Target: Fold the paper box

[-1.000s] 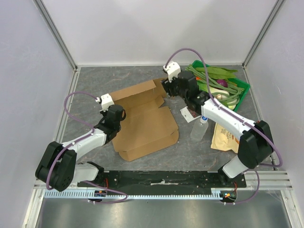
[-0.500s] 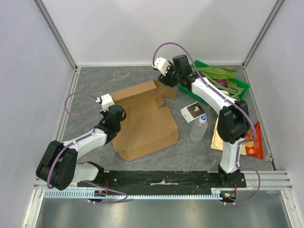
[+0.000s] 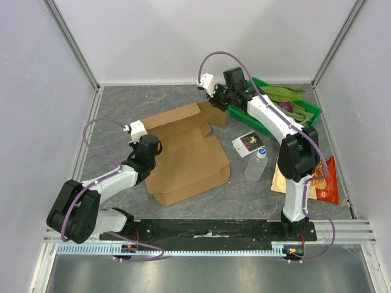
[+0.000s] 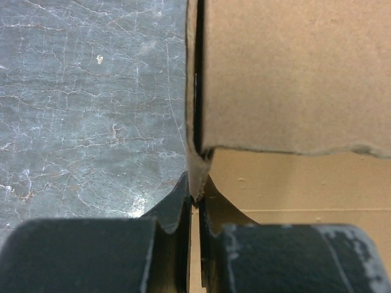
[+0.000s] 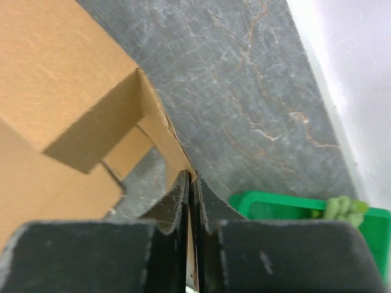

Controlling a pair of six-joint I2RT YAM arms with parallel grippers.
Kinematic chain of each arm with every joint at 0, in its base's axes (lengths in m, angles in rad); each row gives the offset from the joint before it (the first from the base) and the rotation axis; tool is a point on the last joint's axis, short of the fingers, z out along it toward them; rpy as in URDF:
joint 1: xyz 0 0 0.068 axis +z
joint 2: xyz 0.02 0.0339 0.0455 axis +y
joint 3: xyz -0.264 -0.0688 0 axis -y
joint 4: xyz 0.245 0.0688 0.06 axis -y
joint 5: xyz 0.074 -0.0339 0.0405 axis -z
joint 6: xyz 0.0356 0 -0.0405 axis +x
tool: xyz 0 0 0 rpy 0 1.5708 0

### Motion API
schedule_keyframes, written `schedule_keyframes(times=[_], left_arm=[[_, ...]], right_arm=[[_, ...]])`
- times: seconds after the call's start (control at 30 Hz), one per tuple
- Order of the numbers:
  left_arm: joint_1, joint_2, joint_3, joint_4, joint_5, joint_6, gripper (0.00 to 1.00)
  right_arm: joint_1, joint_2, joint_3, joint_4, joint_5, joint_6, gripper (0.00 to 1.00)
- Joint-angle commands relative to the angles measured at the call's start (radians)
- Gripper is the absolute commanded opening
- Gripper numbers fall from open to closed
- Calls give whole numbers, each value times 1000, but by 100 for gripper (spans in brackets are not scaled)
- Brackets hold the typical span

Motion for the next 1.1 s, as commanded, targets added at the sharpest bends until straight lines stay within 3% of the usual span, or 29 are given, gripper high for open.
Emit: schedule_keyframes(times=[0.0, 0.27, 0.47, 0.7, 0.83, 0.9, 1.07], left_arm=[[2, 12, 19, 46, -25, -25, 2], [2, 9, 16, 43, -23, -26, 2], [2, 6, 14, 43, -22, -26, 2], [2, 10, 14, 43, -25, -29, 2], [2, 7, 14, 42, -22, -29, 2], [4, 6, 13, 42, -22, -29, 2], [2, 6, 13, 42, -19, -28, 2]], right_arm=[[13, -7, 66, -31, -71, 111, 0], [47, -32, 91, -57, 23, 465, 0], [71, -67, 47, -42, 143, 567, 0], [80, -56, 38, -75, 181, 884, 0], [108, -81, -2, -59, 258, 982, 0], [113, -90, 5, -52, 265, 972, 0], [137, -107, 28, -11, 316, 768, 0]])
